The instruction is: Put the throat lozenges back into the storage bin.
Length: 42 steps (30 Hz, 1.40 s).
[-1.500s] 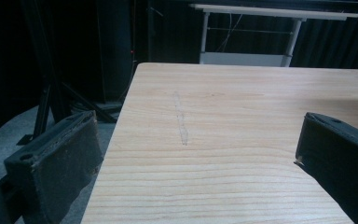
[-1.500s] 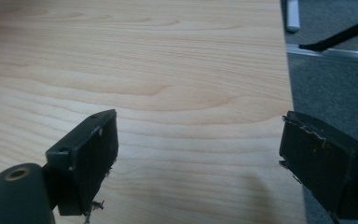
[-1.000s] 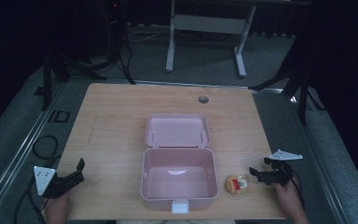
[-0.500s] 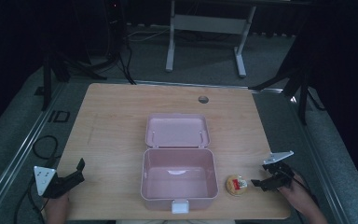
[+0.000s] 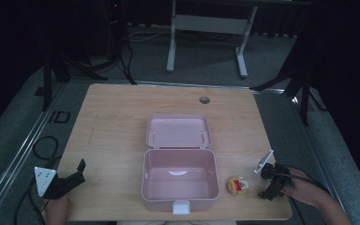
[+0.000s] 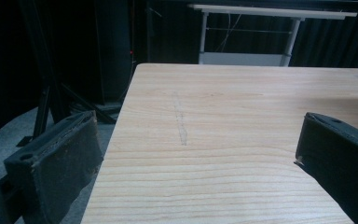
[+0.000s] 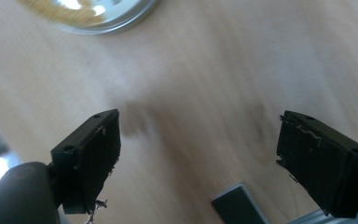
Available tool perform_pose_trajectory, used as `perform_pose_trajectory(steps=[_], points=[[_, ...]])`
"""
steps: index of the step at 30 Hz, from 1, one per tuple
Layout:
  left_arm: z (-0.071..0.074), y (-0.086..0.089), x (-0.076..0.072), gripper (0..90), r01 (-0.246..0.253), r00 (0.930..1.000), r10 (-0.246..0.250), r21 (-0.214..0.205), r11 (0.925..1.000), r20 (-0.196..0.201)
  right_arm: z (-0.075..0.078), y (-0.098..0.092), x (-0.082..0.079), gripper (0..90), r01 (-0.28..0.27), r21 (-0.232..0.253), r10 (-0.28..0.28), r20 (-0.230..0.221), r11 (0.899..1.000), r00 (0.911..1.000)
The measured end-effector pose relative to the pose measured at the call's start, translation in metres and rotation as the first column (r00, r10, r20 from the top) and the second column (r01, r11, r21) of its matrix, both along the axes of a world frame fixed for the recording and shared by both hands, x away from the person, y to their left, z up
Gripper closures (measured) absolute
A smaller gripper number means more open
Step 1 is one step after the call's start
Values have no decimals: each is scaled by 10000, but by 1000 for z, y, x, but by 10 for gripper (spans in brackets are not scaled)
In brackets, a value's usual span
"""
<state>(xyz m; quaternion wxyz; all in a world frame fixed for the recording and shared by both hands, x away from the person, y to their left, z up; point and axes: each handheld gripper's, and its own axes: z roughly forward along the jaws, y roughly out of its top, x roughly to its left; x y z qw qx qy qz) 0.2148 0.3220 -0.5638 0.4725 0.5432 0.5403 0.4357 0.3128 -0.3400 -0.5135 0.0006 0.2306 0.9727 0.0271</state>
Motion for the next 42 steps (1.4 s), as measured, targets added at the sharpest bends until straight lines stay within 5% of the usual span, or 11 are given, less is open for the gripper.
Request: perform_pose_trajectory(steps=[4,13,31,42], points=[[0,0,0,4,0,10000,0,-30,10000,16,-1,13,-3,131,-876,-702,874,-63,9937,9962],[0,1,0,3,58,10000,-58,-92,9999,36,-5,42,-4,178,-1834,-704,1798,-544,9805,9822],[0,2,0,3,120,9999,-119,-130,9998,42,-7,97,3,178,-3065,-805,3038,-451,9484,9517],[0,2,0,3,143,9999,-143,-147,9998,20,-3,108,3,196,-3432,-747,3383,-709,9363,9384]])
